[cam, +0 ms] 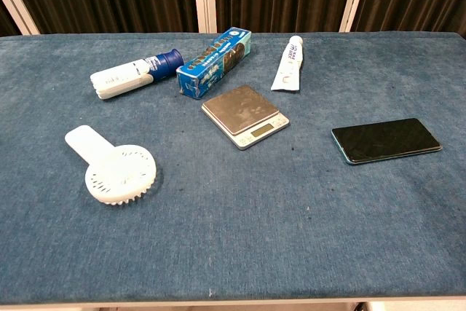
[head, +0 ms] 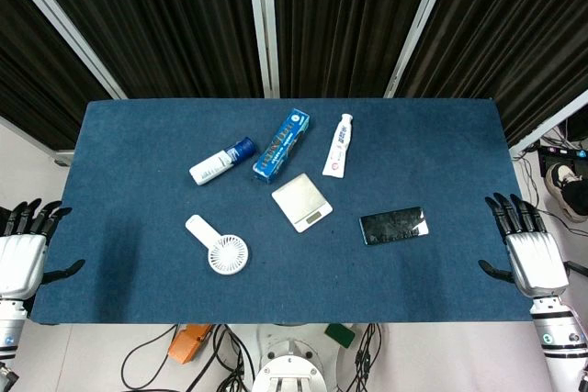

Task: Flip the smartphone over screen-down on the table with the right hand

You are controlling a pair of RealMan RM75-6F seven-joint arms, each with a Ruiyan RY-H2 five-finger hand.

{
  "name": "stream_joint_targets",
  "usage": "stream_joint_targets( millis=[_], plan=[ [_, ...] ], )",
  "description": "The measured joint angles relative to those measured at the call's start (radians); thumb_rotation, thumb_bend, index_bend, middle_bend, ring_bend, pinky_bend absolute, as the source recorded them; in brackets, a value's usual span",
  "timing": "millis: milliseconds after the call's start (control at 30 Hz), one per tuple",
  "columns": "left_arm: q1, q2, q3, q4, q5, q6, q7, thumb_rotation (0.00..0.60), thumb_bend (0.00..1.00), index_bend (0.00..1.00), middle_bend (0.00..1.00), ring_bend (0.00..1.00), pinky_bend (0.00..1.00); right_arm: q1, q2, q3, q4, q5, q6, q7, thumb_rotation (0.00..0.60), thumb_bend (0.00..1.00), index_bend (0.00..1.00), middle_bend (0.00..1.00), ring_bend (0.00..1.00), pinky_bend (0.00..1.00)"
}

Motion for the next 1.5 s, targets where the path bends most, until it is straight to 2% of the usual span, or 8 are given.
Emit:
stream_joint_targets(
  millis=[233,400,633,833,1100,1500],
  plan=[
    [-0.001,-0.002,-0.001,0.0,-0.003,-0.002,0.005,0.6,0.14,0.19,0.12,0.06,0.0,0.021,-0.004,-0.008,-0.005,-0.005,-0.044,-0.015,0.6,0.19,0.05,0.12,0.0,0.13],
    [0.0,-0.011,-0.001,0.001,0.002,0.005,0.005,0.6,0.14,0.19,0.12,0.06,0.0,0.074,-0.033,-0.003,-0.001,-0.007,-0.118,-0.047,0.6,0.2,0.12,0.1,0.0,0.13],
    [0.003,-0.015,-0.003,0.008,-0.002,0.009,0.001,0.6,0.14,0.19,0.12,0.06,0.0,0.18,-0.153,0.027,0.095,0.039,-0.261,-0.087,0.6,0.2,0.27,0.09,0.0,0.13],
    [0.004,-0.017,-0.002,0.01,-0.015,-0.001,0.002,0.6,0.14,0.19,0.12,0.06,0.0,0.265,-0.275,0.036,0.219,0.093,-0.377,-0.148,0.6,0.21,0.31,0.09,0.0,0.13],
    [0.001,-0.016,-0.005,0.006,-0.022,-0.008,0.009,0.6,0.14,0.19,0.12,0.06,0.0,0.317,-0.36,0.037,0.312,0.134,-0.429,-0.179,0.6,0.3,0.32,0.09,0.0,0.13],
    [0.002,-0.017,-0.005,0.008,-0.028,-0.01,0.007,0.6,0.14,0.19,0.12,0.06,0.0,0.35,-0.405,0.023,0.372,0.169,-0.468,-0.168,0.6,0.33,0.35,0.09,0.0,0.13]
  ],
)
